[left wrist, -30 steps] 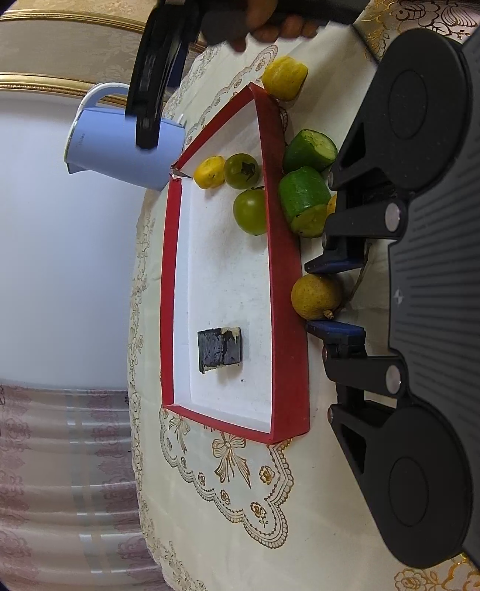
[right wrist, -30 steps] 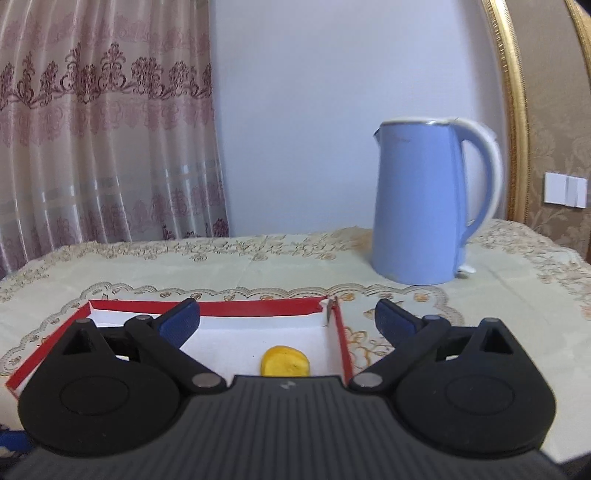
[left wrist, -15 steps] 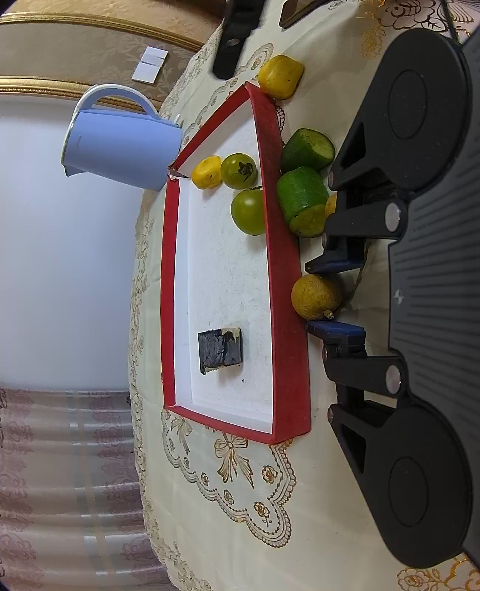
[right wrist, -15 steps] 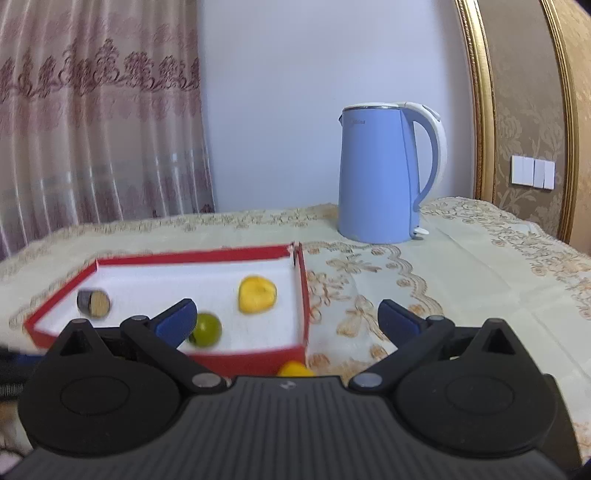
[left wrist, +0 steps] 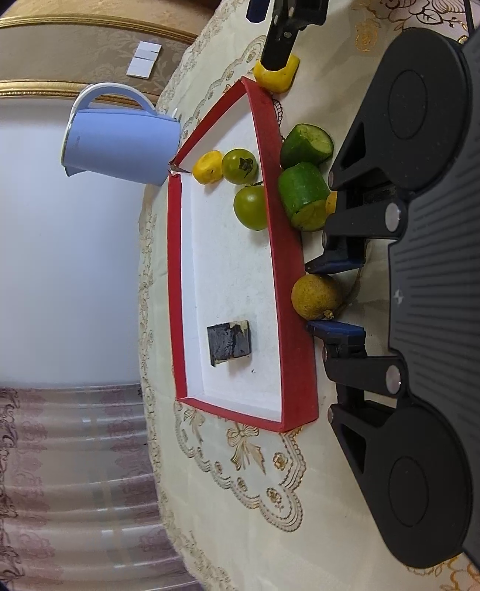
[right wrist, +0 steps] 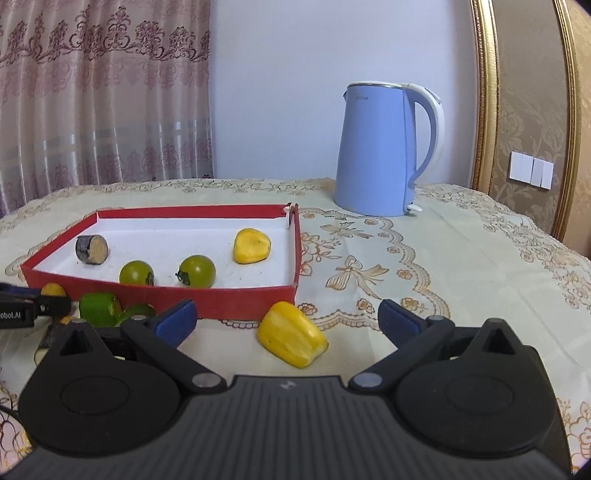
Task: Organize fruits
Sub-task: 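Lift the brownish round fruit with the left gripper and carry it over the tray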
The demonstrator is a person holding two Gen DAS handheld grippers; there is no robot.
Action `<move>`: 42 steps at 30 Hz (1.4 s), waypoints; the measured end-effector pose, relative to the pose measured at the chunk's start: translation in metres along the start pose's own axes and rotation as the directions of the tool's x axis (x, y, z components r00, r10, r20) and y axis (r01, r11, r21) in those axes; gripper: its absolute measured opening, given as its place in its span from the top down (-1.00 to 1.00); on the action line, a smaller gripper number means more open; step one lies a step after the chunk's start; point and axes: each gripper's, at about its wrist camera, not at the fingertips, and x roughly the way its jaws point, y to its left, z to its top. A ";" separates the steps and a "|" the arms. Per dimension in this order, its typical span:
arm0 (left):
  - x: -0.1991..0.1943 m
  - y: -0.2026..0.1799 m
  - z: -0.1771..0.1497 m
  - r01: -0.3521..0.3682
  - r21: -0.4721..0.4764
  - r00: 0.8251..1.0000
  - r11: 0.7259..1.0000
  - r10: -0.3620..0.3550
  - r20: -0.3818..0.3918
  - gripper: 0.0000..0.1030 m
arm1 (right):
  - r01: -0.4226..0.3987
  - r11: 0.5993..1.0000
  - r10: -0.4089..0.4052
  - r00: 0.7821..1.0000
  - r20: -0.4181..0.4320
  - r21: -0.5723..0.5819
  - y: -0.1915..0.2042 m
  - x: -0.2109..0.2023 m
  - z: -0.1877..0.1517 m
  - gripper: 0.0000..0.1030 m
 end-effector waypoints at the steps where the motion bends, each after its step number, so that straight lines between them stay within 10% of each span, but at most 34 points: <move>1: -0.002 0.000 0.000 0.000 0.001 1.000 1.000 0.000 0.004 0.49 | -0.001 1.000 0.001 1.000 -0.001 -0.001 0.000 0.000 0.000 -1.00; 42: 0.068 -0.033 0.090 -0.138 0.121 0.990 0.983 0.141 -0.013 0.49 | -0.045 0.999 0.045 0.995 -0.093 0.004 -0.003 0.026 0.008 -0.97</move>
